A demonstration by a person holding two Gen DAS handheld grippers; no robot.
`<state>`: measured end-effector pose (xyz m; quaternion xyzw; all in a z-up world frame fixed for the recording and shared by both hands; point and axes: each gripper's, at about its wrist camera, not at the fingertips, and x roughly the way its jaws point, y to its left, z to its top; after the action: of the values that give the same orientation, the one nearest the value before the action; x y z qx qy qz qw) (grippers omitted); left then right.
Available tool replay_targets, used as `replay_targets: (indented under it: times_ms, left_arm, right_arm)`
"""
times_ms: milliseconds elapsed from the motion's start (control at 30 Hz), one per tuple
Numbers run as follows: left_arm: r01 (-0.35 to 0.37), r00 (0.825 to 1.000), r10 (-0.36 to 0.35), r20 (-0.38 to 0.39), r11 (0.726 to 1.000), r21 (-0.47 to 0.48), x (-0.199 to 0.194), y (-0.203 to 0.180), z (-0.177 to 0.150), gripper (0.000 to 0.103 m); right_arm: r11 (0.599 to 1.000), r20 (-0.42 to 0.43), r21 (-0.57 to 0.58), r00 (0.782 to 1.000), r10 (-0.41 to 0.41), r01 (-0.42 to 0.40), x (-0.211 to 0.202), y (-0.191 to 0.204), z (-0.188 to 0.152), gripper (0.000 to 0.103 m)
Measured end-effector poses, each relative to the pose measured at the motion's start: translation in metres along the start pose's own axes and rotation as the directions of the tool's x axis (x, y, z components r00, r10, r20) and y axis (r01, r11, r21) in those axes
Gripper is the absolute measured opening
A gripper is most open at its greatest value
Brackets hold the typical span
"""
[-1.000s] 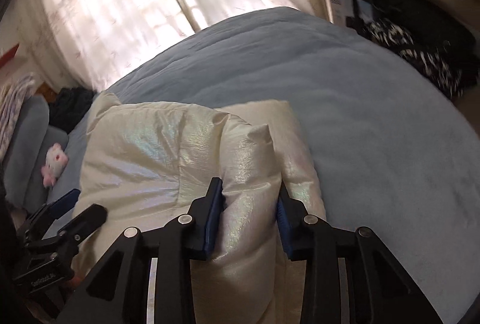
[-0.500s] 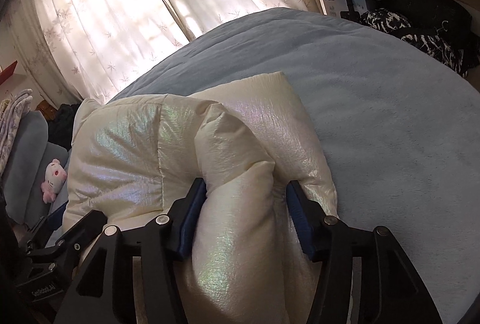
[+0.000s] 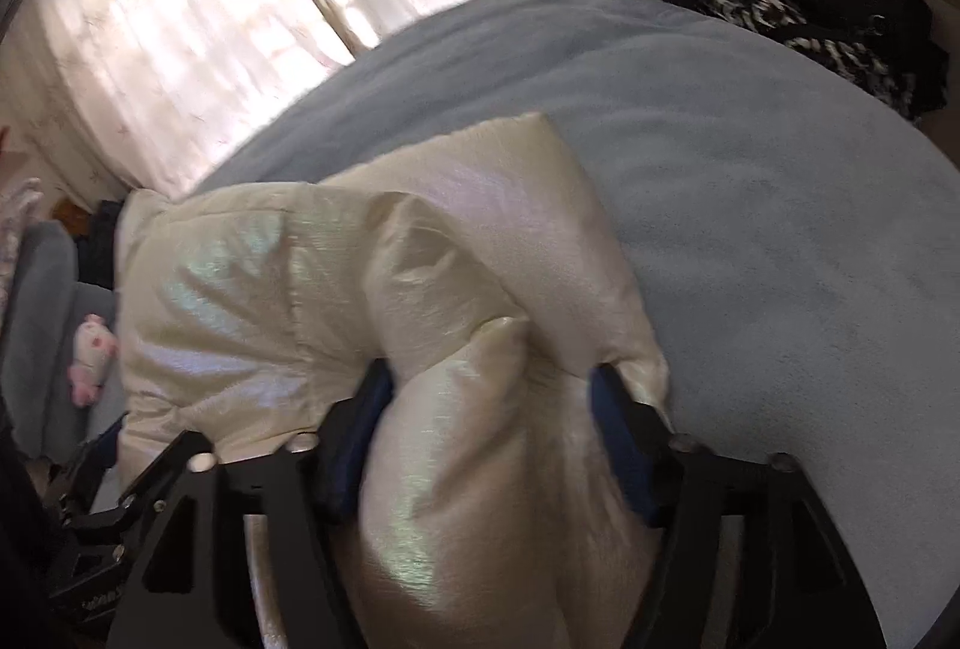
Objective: Fold large clothes
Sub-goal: 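Press the folded white jacket bundle flat with both grippers, then grasp the bundle sides with both grippers and lift it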
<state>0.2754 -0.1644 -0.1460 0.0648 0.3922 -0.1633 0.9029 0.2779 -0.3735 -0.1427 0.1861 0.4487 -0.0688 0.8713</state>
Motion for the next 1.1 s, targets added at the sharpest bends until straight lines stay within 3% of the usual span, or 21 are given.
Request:
replay_targets:
  times_ms: [200,400,567,667,833,967,1100]
  left_arm:
    - [-0.013,0.994,0.008,-0.106,0.999,-0.045,-0.018,0.009,0.013,0.103]
    - [-0.036,0.997,0.032,-0.073,0.998,-0.051,-0.064,0.022,0.028,0.102]
    - [0.063,0.992,-0.076,-0.098,0.99,-0.128,-0.101,0.036,0.037,0.102]
    - [0.104,0.991,-0.116,-0.074,0.983,-0.149,-0.121,0.041,0.032,0.102]
    - [0.165,0.982,-0.177,-0.057,0.969,-0.182,-0.137,0.043,0.022,0.102]
    - [0.169,0.979,-0.189,-0.076,0.963,-0.211,-0.122,0.045,0.009,0.102]
    - [0.191,0.965,-0.228,-0.128,0.948,-0.253,-0.094,0.044,-0.004,0.102]
  right_arm:
    - [1.0,-0.114,0.03,0.993,0.007,-0.003,-0.027,-0.005,0.014,0.092]
    - [0.997,-0.128,-0.068,0.991,0.028,-0.037,-0.079,0.002,0.036,0.097]
    - [0.992,-0.078,-0.088,0.994,0.081,-0.088,-0.129,0.008,0.055,0.101]
    - [0.991,-0.075,-0.104,0.994,0.076,-0.083,-0.147,0.013,0.055,0.102]
    - [0.984,-0.114,-0.137,0.989,0.098,-0.113,-0.15,0.018,0.031,0.102]
    - [0.983,-0.147,-0.144,0.985,0.094,-0.116,-0.123,0.018,0.015,0.103]
    - [0.984,-0.206,-0.107,0.972,0.115,-0.139,-0.099,0.008,0.008,0.103]
